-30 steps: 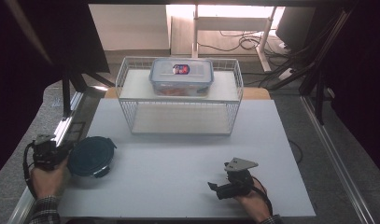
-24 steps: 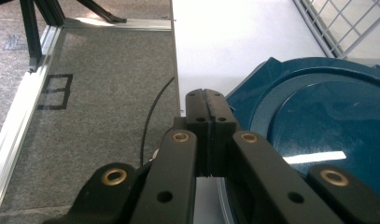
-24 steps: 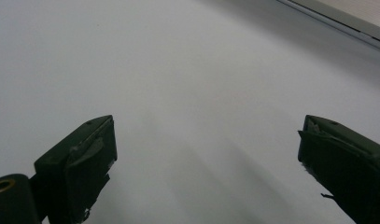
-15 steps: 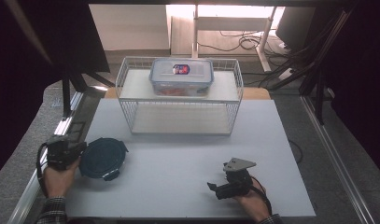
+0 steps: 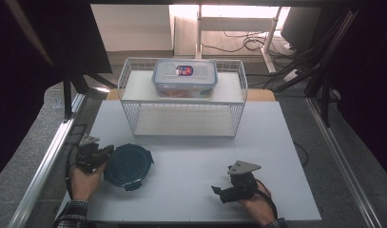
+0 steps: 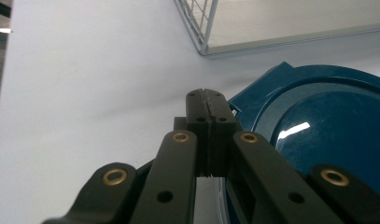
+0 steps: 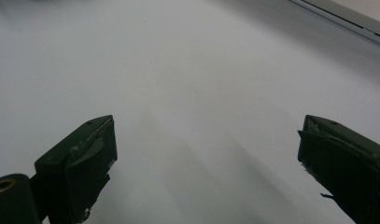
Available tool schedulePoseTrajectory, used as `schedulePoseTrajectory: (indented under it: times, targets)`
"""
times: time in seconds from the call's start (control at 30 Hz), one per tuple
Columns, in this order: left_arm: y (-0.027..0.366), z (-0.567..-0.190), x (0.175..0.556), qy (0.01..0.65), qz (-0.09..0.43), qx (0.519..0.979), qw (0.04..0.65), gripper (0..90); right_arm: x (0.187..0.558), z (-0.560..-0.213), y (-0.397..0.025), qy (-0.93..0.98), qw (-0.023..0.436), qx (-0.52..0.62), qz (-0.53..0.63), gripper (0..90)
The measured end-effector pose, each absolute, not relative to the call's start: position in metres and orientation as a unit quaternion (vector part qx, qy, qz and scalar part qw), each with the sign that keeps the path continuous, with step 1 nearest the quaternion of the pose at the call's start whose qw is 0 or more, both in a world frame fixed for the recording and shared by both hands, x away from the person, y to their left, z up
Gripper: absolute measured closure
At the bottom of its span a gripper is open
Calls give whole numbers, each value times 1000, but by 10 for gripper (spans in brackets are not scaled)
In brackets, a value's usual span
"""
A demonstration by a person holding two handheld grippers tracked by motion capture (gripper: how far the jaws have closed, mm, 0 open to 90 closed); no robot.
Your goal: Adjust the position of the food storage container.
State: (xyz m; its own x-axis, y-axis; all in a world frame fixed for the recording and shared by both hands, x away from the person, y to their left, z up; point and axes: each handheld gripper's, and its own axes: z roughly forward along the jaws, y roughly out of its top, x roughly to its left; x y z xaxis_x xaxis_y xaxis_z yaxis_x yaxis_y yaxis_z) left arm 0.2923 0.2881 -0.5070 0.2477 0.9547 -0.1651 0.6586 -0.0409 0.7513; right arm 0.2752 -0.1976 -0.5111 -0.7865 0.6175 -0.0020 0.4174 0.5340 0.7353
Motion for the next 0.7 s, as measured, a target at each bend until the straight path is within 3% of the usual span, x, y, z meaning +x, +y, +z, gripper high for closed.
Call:
schedulePoseTrajectory:
  times: [0.4, 0.7]
  targets:
    - [297, -512, 239, 601, 215, 696, 329, 900, 275, -509, -202, 863, 139, 302, 380, 48]
    - [289, -512, 236, 612, 217, 694, 311, 900, 275, -511, -198, 868, 135, 296, 375, 48]
